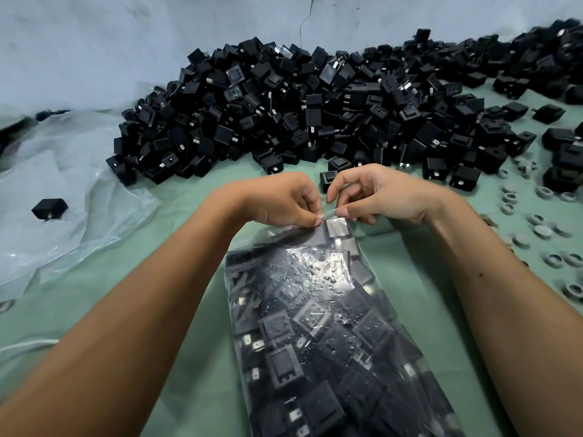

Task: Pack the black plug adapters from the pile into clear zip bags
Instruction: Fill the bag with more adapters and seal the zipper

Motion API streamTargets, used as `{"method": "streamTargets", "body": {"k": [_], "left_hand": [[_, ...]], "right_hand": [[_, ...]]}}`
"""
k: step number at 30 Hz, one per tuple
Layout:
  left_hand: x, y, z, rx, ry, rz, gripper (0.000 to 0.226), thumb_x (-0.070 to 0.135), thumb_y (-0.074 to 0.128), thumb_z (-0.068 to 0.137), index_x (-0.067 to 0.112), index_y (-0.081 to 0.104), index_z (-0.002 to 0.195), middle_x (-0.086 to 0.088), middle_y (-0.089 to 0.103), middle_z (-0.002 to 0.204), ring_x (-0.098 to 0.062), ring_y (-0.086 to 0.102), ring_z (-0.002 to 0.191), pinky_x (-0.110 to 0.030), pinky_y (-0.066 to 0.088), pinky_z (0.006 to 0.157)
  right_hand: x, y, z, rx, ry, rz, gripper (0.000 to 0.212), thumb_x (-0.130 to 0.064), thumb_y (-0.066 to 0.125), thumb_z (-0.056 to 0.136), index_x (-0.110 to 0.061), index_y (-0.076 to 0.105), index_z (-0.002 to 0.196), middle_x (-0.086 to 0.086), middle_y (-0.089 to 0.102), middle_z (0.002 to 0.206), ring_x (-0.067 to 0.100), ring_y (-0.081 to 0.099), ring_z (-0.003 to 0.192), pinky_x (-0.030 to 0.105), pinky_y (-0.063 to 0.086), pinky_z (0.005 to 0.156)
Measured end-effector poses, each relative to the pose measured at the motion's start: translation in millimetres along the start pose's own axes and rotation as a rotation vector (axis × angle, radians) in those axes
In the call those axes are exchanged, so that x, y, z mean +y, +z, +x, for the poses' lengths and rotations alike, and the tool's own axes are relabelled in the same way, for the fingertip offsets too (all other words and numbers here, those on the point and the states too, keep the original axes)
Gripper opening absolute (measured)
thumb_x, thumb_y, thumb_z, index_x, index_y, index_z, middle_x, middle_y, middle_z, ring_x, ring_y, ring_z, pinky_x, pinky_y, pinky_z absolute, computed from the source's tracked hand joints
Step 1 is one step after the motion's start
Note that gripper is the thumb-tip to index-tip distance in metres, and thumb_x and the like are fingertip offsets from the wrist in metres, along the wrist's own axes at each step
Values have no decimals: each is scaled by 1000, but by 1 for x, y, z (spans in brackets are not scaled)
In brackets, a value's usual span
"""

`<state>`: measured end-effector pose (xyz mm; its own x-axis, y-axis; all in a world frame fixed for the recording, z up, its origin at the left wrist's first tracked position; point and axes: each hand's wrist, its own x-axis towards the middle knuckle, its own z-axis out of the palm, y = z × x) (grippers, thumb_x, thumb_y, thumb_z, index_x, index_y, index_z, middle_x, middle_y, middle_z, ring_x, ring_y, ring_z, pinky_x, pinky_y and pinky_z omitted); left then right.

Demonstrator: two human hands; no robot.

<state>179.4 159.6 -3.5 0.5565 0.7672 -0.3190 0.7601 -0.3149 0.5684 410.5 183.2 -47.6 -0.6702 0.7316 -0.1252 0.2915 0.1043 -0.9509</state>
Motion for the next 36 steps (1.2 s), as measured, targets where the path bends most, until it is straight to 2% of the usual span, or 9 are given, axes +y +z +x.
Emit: {"method": "streamTargets", "body": {"k": [4,8,13,16,19,25,29,34,36], "left_hand": [[9,-2,2,-23,22,116,9,13,68,93,12,75,88,-8,75,82,-10,60,65,-36,52,67],[7,0,2,-68,22,21,10,7,66,94,8,74,89,-3,75,77,-10,62,66,-27,50,69],[3,2,7,-10,27,-123,15,14,64,101,3,74,96,-3,63,75,-17,50,69,-32,42,70],[8,2,12,-19,18,-75,15,15,65,101,4,74,94,7,58,65,-9,46,58,-25,40,62],[15,-2,16,-57,18,21,16,18,65,100,5,73,94,4,59,69,-12,49,63,-28,42,65],[25,-2,20,-46,48,309,22,17,61,101,2,67,86,2,50,66,-6,41,55,-23,36,56],[20,-1,18,-46,29,196,18,17,62,102,4,72,95,1,60,74,-12,51,66,-27,43,65],[9,-9,12,-107,-29,89,13,16,67,99,21,72,89,13,67,66,-3,56,58,-26,48,64],[9,-10,11,-125,-21,67,11,14,67,98,18,72,90,7,67,69,-9,56,62,-29,47,67]], "right_hand": [[-1,1,-2,21,-22,-6,19,5,73,90,-7,69,104,14,72,83,25,52,66,22,48,54],[-2,2,-4,28,-38,18,18,8,73,88,-5,68,99,17,71,81,20,55,60,21,50,53],[-4,5,-4,54,-59,30,19,8,75,86,-5,62,88,16,66,73,17,55,56,21,48,52],[-4,8,-4,63,-78,43,23,6,76,85,-6,57,84,25,66,81,20,55,59,20,48,53],[-3,7,-3,64,-79,61,26,8,74,86,-8,53,85,30,69,89,22,57,66,20,48,53],[-3,6,-1,60,-68,75,31,-14,82,72,-9,56,88,23,70,84,18,58,60,21,48,52],[-1,4,-1,58,-58,63,31,-14,83,73,-10,56,89,28,71,86,19,60,61,22,50,52],[1,2,0,56,-50,54,25,2,79,83,-9,57,91,14,73,78,15,61,56,21,50,51],[1,2,0,52,-45,48,25,3,78,84,-8,57,92,13,73,77,15,61,56,21,50,51]]}}
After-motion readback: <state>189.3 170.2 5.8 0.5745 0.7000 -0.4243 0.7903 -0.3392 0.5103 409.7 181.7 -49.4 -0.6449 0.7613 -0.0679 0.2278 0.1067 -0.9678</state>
